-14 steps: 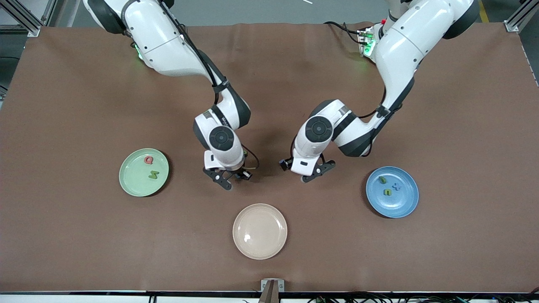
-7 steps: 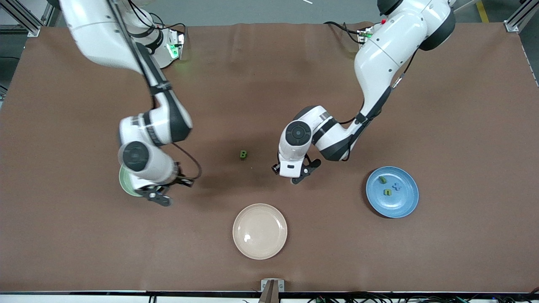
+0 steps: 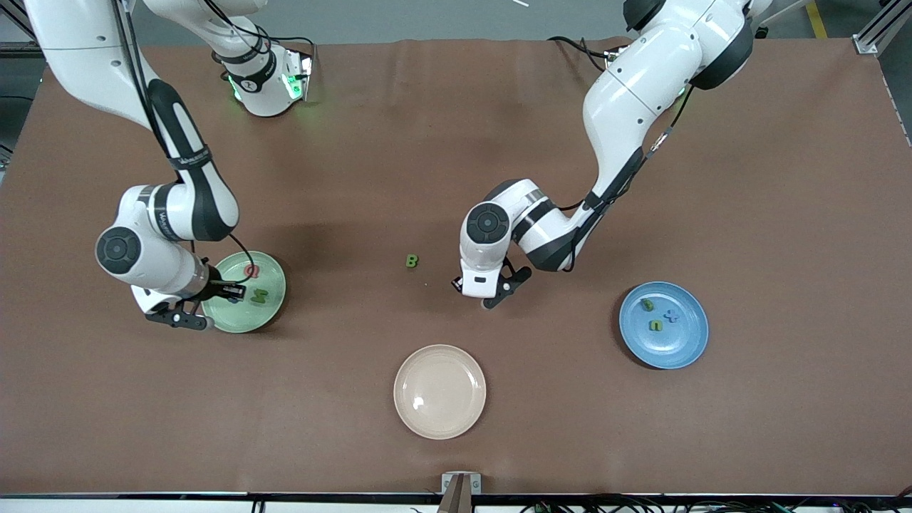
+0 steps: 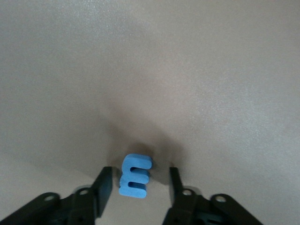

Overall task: Sort upper and lower case letters into plates
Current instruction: 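Grasp the blue E with the left gripper while the right gripper carries G, then place the blue E in the blue plate while the right gripper reaches B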

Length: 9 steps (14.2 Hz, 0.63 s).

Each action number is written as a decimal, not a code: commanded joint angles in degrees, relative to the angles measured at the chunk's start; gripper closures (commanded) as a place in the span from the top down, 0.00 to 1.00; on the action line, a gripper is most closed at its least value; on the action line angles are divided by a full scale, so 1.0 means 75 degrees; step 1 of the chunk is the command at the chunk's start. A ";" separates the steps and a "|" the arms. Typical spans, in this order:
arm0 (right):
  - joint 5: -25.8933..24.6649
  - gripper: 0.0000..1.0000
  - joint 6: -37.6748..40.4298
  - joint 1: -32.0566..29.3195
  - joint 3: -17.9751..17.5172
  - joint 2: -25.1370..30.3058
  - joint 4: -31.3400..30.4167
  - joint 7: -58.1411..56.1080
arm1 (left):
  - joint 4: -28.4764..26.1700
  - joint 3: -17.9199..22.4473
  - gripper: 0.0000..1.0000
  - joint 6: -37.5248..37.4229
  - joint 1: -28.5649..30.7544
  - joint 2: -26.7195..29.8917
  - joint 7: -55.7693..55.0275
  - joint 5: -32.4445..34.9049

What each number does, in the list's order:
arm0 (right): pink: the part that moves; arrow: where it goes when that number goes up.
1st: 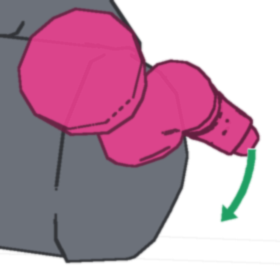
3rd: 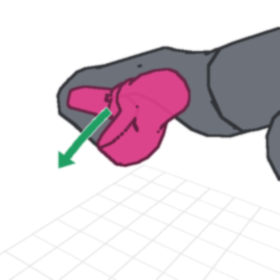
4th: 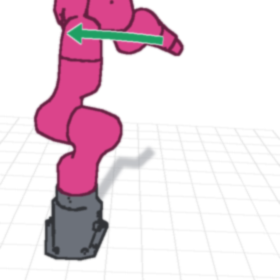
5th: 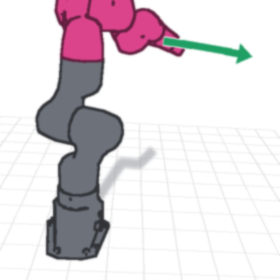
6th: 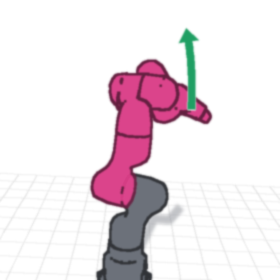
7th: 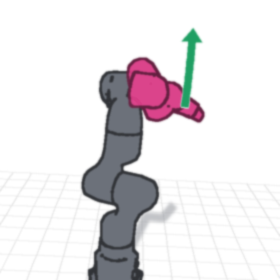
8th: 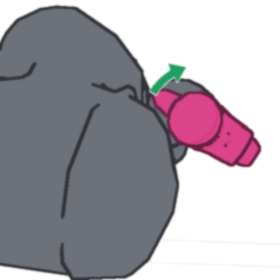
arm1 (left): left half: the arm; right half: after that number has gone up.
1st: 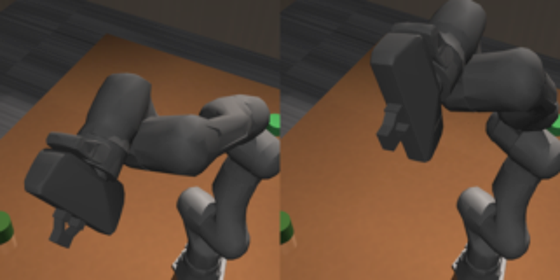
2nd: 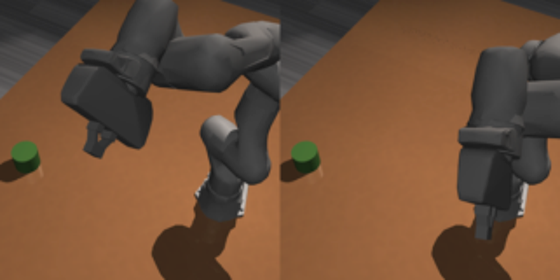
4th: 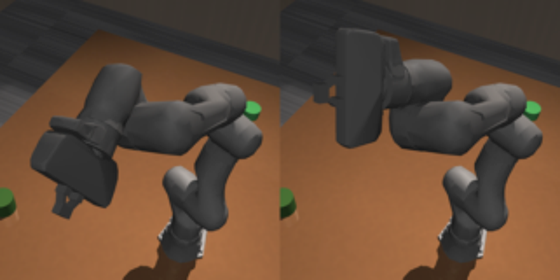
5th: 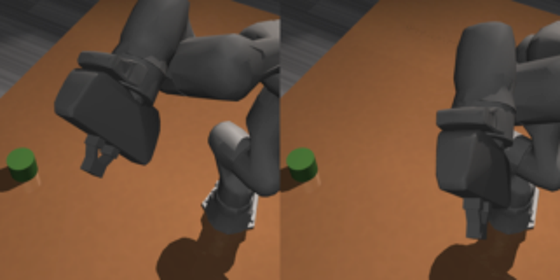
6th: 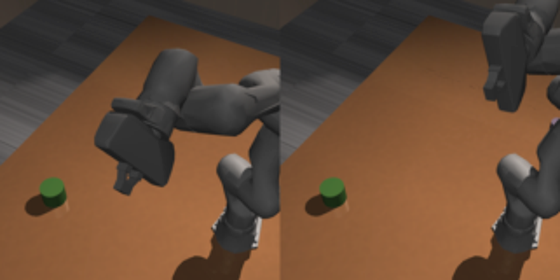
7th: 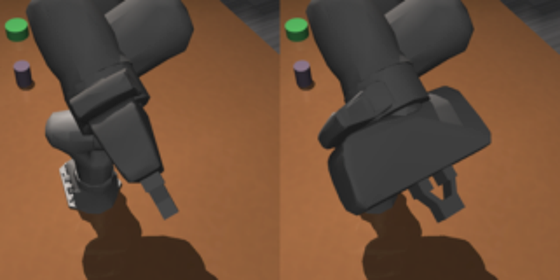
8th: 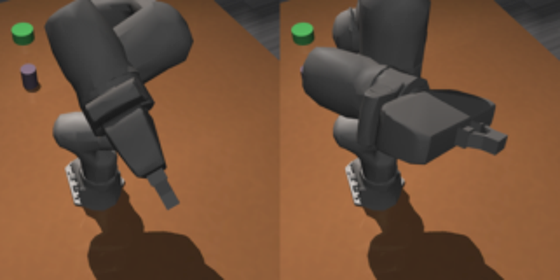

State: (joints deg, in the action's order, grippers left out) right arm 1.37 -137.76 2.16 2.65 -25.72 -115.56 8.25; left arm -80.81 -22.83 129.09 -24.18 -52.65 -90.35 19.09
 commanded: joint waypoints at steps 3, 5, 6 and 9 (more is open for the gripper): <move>-0.0030 0.02 -0.0721 -0.0358 -0.0189 0.0008 -0.0553 -0.0502 | 0.0181 0.0126 0.04 -0.0055 -0.0081 -0.0058 0.0035 0.0033; -0.0018 0.03 -0.0722 -0.0335 -0.0189 -0.0062 -0.0542 -0.0502 | 0.0181 0.0242 0.00 -0.0125 -0.0033 0.0070 0.0151 0.0044; -0.0018 0.09 -0.0721 -0.0335 -0.0189 -0.0109 -0.0518 -0.0502 | 0.0181 0.0359 0.00 -0.0218 -0.0010 0.0199 0.0280 0.0044; -0.0018 1.00 -0.0570 -0.0300 -0.0212 -0.0086 -0.0402 -0.0456 | 0.0146 0.0302 0.00 -0.0850 0.0644 0.0597 0.1145 0.0033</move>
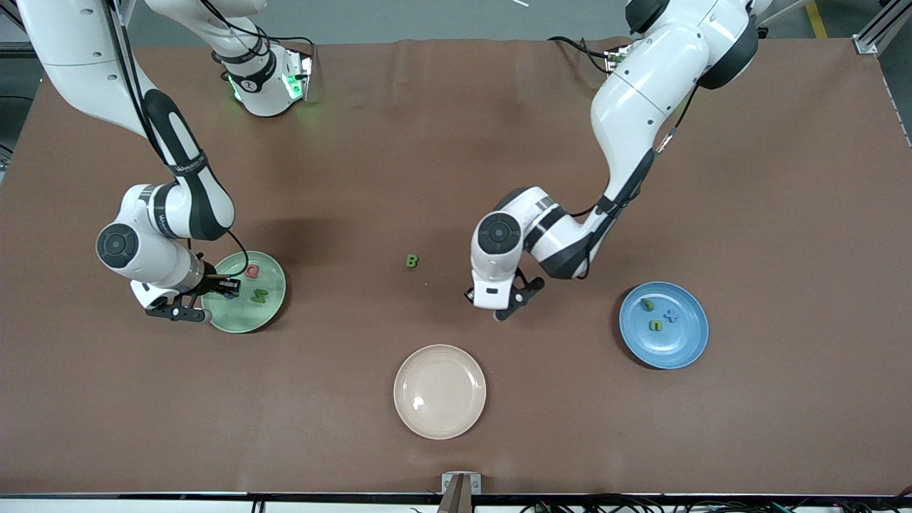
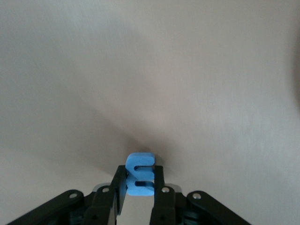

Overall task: Sort upper and lower case letters into plates
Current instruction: 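Place the blue E in the blue plate while the right gripper reaches B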

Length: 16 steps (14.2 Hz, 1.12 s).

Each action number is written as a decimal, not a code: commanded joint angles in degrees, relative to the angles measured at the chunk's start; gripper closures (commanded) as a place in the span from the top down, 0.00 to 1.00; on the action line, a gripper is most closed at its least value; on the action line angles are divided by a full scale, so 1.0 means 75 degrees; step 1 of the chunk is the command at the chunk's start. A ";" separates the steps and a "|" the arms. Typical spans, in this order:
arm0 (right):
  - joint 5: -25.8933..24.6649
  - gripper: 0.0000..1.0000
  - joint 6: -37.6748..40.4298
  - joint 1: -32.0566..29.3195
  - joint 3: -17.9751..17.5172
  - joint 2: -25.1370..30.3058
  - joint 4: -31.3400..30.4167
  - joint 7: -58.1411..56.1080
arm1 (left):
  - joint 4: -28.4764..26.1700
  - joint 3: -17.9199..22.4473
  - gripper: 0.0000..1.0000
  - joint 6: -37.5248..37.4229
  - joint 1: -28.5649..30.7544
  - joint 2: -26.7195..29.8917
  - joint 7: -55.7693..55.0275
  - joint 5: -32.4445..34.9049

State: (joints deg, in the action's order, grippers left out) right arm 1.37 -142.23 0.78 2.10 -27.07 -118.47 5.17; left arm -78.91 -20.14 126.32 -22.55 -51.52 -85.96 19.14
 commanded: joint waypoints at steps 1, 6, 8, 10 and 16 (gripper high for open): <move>-0.0007 1.00 0.0374 0.0012 -0.0255 0.0198 0.0104 0.0060 | -0.0107 -0.0056 0.00 -0.0704 0.0591 0.0564 0.0981 -0.0020; 0.0134 1.00 0.1843 0.1625 -0.0877 0.0410 0.1159 0.4130 | -0.0130 -0.0115 0.00 -0.1992 0.1563 0.1092 0.3147 -0.0044; 0.0158 1.00 0.1331 0.2505 -0.0877 0.0317 0.1230 0.5479 | -0.0165 -0.0115 0.00 -0.2276 0.1973 0.1256 0.3993 -0.0056; 0.0146 1.00 0.0674 0.3291 -0.0865 -0.0056 0.1241 0.6782 | -0.0410 -0.0127 0.00 -0.2288 0.2337 0.1420 0.4416 -0.0044; -0.0262 1.00 -0.0524 0.4161 -0.0818 -0.1007 0.1276 0.8135 | -0.0738 -0.0139 0.01 -0.1950 0.3322 0.1362 0.5543 -0.0044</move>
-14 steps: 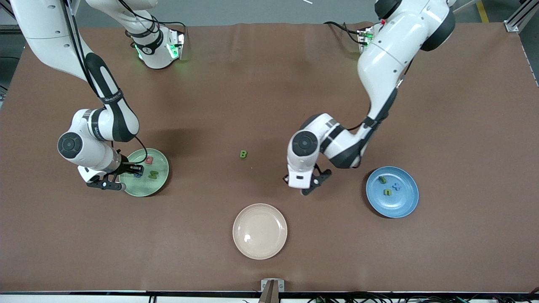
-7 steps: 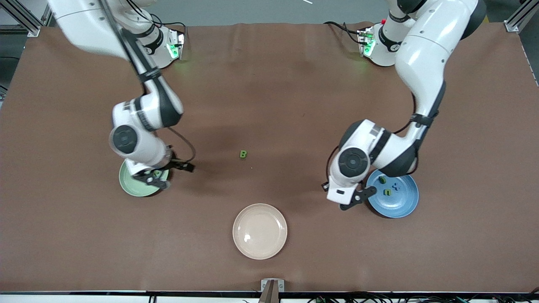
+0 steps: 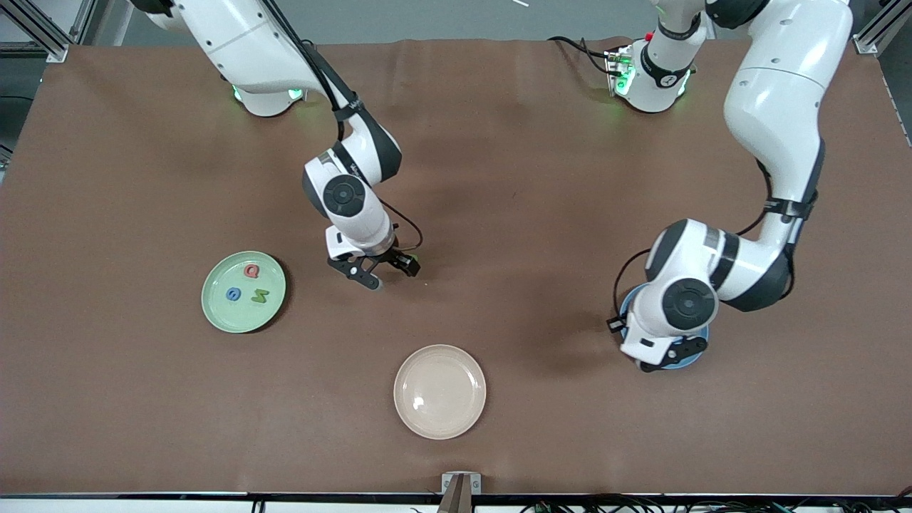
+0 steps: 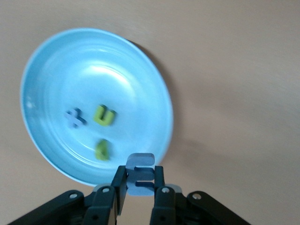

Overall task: Sort upper and lower case letters into plates
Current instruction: 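Place the blue E in the blue plate while the right gripper reaches B, then place the green B in the green plate while the left arm withdraws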

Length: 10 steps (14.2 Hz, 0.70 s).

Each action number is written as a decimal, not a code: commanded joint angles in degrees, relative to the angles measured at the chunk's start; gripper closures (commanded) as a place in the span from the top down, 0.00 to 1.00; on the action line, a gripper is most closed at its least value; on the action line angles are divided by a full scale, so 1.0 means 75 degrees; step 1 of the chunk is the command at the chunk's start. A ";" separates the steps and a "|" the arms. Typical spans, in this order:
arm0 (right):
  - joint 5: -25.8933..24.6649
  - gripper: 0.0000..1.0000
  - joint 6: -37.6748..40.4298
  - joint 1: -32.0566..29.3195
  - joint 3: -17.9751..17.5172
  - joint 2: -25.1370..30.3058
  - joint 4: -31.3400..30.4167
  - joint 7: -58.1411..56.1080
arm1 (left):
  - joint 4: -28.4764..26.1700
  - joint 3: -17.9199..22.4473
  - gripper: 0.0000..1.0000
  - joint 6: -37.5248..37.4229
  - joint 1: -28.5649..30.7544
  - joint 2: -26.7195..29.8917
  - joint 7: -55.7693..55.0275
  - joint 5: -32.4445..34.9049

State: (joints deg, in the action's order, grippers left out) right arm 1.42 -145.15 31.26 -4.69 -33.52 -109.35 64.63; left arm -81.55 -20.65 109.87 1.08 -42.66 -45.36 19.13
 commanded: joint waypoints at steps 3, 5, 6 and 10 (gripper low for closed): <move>-0.1113 1.00 -0.0146 0.0308 0.0074 -0.0299 0.0049 0.0102 | -0.0493 -0.0060 0.13 0.0480 0.0313 0.0134 0.0177 0.0015; -0.1278 0.99 -0.0146 0.0437 0.0063 -0.0300 0.0049 -0.0038 | -0.0493 -0.0048 0.63 0.0480 0.0313 0.0122 0.0212 0.0039; -0.1290 0.97 -0.0146 0.0484 0.0063 -0.0300 0.0049 -0.0132 | -0.0493 -0.0048 0.99 0.0469 0.0301 0.0134 0.0212 0.0051; -0.1302 0.86 -0.0158 0.0672 0.0063 -0.0300 0.0049 -0.0215 | -0.0482 -0.0071 1.00 0.0340 0.0278 0.0332 0.0282 0.0051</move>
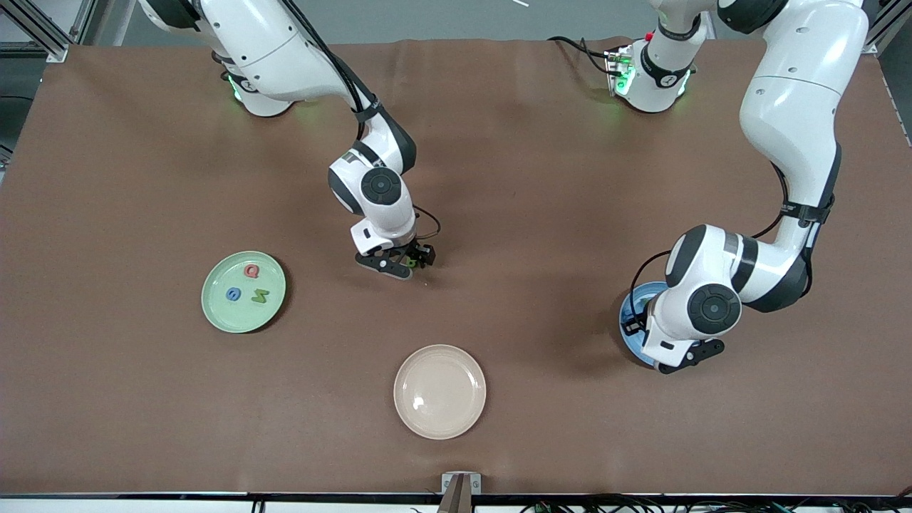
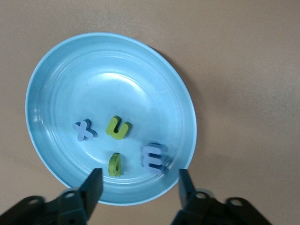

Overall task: Sort upper and lower case letters into plates
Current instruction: 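Place the green B in the green plate while the left arm withdraws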

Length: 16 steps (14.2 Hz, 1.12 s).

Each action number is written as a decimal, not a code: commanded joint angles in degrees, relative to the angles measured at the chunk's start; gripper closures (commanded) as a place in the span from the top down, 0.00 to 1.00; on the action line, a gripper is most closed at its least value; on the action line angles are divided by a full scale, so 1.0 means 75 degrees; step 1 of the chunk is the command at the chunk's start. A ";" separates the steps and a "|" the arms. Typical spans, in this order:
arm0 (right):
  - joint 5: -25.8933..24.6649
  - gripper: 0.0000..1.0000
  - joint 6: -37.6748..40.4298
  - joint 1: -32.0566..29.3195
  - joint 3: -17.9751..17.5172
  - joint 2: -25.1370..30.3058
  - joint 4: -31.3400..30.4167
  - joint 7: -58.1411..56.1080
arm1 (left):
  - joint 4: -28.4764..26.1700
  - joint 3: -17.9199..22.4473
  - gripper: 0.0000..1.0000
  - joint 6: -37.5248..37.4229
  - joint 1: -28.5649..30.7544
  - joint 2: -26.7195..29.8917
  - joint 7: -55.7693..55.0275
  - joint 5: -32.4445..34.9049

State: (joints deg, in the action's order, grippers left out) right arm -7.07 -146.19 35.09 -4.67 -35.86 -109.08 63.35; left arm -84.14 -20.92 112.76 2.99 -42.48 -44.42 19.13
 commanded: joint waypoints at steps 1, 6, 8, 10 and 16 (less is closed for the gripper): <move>-0.0217 0.79 -0.0020 0.0242 0.0060 0.0012 0.0013 -0.0056 | -0.0148 -0.0035 1.00 -0.0151 0.0023 0.0483 0.0204 0.0039; -0.1003 0.59 -0.0136 0.0243 0.0060 -0.0093 0.0059 -0.0185 | -0.0066 -0.0281 1.00 -0.0935 0.0047 0.1362 0.0239 -0.0347; -0.0991 0.47 -0.0301 0.0219 0.0060 -0.0140 0.0048 -0.0173 | -0.0054 -0.0281 1.00 -0.1077 0.0058 0.1818 0.0239 -0.0477; -0.0991 0.26 -0.0336 0.0149 0.0060 -0.0152 0.0060 -0.0138 | -0.0008 -0.0281 1.00 -0.1357 0.0070 0.2264 0.0263 -0.0465; -0.0921 0.00 -0.0196 -0.0588 0.0037 0.0093 0.0013 -0.0522 | 0.0110 -0.0293 1.00 -0.2739 0.0246 0.3705 0.1995 -0.0605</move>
State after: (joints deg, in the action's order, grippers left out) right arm -13.15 -147.44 33.96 -3.90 -35.49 -108.43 61.80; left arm -82.34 -23.03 95.34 3.96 -19.43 -34.27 16.19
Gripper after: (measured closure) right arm 0.718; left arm 0.000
